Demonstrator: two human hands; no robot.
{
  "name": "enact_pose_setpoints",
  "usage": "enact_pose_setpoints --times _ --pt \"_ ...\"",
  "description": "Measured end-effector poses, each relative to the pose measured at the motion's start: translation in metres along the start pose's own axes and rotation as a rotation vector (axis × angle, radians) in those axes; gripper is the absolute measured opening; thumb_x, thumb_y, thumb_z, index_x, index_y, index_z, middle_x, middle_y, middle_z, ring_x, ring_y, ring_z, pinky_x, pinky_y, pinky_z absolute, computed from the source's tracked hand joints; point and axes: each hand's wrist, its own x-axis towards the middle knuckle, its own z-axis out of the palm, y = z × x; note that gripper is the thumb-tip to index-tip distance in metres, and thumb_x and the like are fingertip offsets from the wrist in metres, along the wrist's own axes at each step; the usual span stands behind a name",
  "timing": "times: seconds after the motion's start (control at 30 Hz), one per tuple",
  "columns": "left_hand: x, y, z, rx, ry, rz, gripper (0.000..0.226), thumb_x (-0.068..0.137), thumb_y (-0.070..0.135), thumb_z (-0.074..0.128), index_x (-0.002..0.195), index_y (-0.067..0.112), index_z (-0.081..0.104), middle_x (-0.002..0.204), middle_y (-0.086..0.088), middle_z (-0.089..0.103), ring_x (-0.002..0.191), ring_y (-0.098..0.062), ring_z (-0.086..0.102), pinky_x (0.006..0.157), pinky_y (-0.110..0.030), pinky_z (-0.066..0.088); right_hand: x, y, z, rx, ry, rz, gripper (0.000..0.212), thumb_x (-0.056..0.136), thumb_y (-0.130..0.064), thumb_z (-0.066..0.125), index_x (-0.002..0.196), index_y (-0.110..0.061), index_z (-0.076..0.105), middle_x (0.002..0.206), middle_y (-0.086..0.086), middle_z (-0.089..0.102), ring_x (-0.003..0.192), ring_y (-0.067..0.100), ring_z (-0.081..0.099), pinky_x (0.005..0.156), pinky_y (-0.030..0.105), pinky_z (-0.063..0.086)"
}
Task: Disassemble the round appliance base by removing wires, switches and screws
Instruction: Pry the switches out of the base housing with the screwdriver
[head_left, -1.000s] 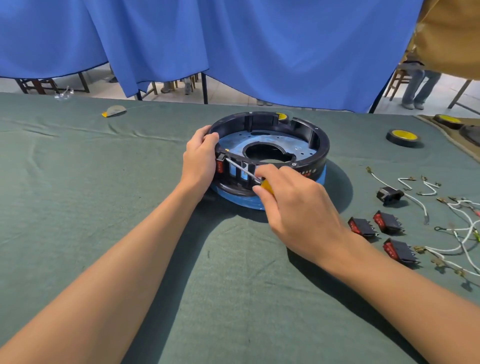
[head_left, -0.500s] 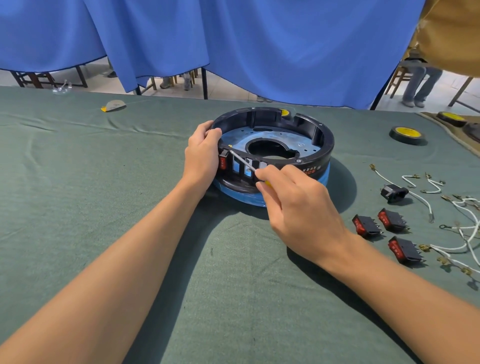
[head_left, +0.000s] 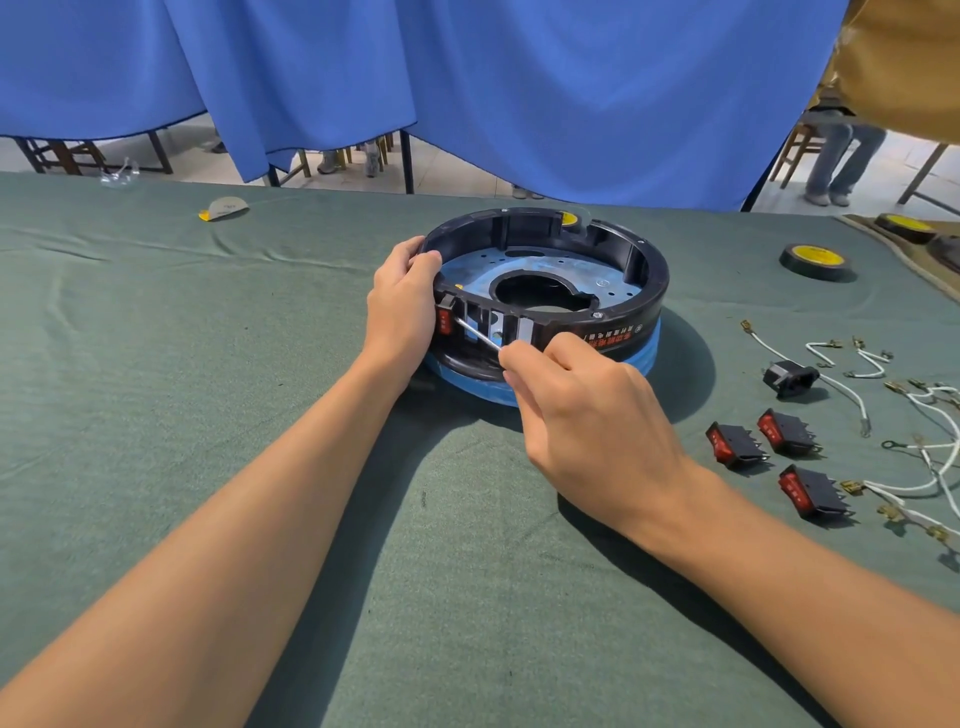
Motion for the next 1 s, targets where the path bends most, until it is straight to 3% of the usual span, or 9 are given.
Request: enact_pose_setpoints --times 0.37,0.5,0.63,0.7,0.77,0.83,0.9,1.0 --pt "0.000 0.000 -0.003 -0.013 -0.008 -0.015 0.051 0.079 0.039 0.047 0.124 0.018 0.059 0.108 0.002 0.066 0.107 -0.018 0.060 0.099 -0.046 0.046 0.008 0.001 -0.003 0.042 -0.070 -0.004 0.007 0.091 -0.011 0.053 0.093 -0.009 0.059 0.073 0.006 0.055 0.064 0.028 0.054 0.061 0.041 0.050" --pt "0.002 -0.001 -0.004 -0.037 -0.019 -0.012 0.032 0.091 0.027 0.049 0.119 0.017 0.060 0.101 0.005 0.065 0.097 -0.012 0.062 0.092 -0.037 0.049 0.020 0.010 -0.008 0.355 -0.075 0.216 0.013 0.092 -0.019 0.059 0.087 -0.015 0.071 0.058 -0.015 0.053 0.058 0.007 0.049 0.060 0.024 0.039" --pt "0.002 0.001 -0.004 -0.069 -0.035 -0.019 0.023 0.093 0.021 0.048 0.112 0.017 0.060 0.099 0.003 0.065 0.093 -0.012 0.063 0.084 -0.032 0.051 0.028 0.013 -0.011 0.622 -0.133 0.459 0.017 0.089 -0.015 0.064 0.074 -0.019 0.072 0.046 -0.015 0.057 0.044 0.000 0.051 0.046 0.010 0.035" --pt "0.002 0.002 -0.003 -0.066 -0.026 -0.020 0.022 0.094 0.021 0.047 0.112 0.017 0.060 0.099 0.003 0.065 0.094 -0.012 0.062 0.084 -0.031 0.051 0.029 0.013 -0.013 0.858 -0.153 0.627 0.015 0.089 -0.011 0.064 0.077 -0.013 0.073 0.051 -0.006 0.061 0.032 0.002 0.044 0.037 0.017 0.030" --pt "0.003 0.002 -0.002 -0.064 -0.015 -0.014 0.023 0.094 0.021 0.047 0.113 0.016 0.060 0.098 0.003 0.064 0.093 -0.012 0.062 0.082 -0.030 0.051 0.026 0.010 -0.012 0.922 -0.129 0.689 0.012 0.089 -0.013 0.065 0.081 -0.014 0.073 0.058 0.001 0.065 0.036 0.001 0.050 0.039 0.018 0.032" --pt "0.003 0.000 -0.002 -0.067 -0.007 -0.007 0.023 0.094 0.021 0.047 0.112 0.017 0.060 0.098 0.003 0.064 0.092 -0.013 0.062 0.083 -0.031 0.051 0.019 0.006 -0.007 0.766 -0.060 0.604 0.009 0.087 -0.020 0.065 0.082 -0.022 0.072 0.065 -0.006 0.068 0.060 0.005 0.065 0.054 0.021 0.046" --pt "0.004 -0.001 -0.002 -0.069 -0.002 -0.003 0.023 0.093 0.021 0.047 0.112 0.018 0.060 0.098 0.002 0.064 0.092 -0.013 0.062 0.083 -0.031 0.051 0.011 0.001 -0.002 0.651 -0.043 0.548 0.004 0.083 -0.025 0.062 0.087 -0.024 0.063 0.076 -0.007 0.068 0.084 0.017 0.065 0.073 0.036 0.053" --pt "0.005 -0.003 -0.003 -0.082 0.007 0.004 0.025 0.092 0.020 0.048 0.113 0.016 0.061 0.094 0.003 0.064 0.086 -0.011 0.062 0.076 -0.028 0.050 0.003 0.001 0.006 0.611 -0.036 0.512 0.016 0.083 -0.021 0.066 0.093 -0.023 0.053 0.085 -0.003 0.066 0.087 0.021 0.062 0.078 0.043 0.052"
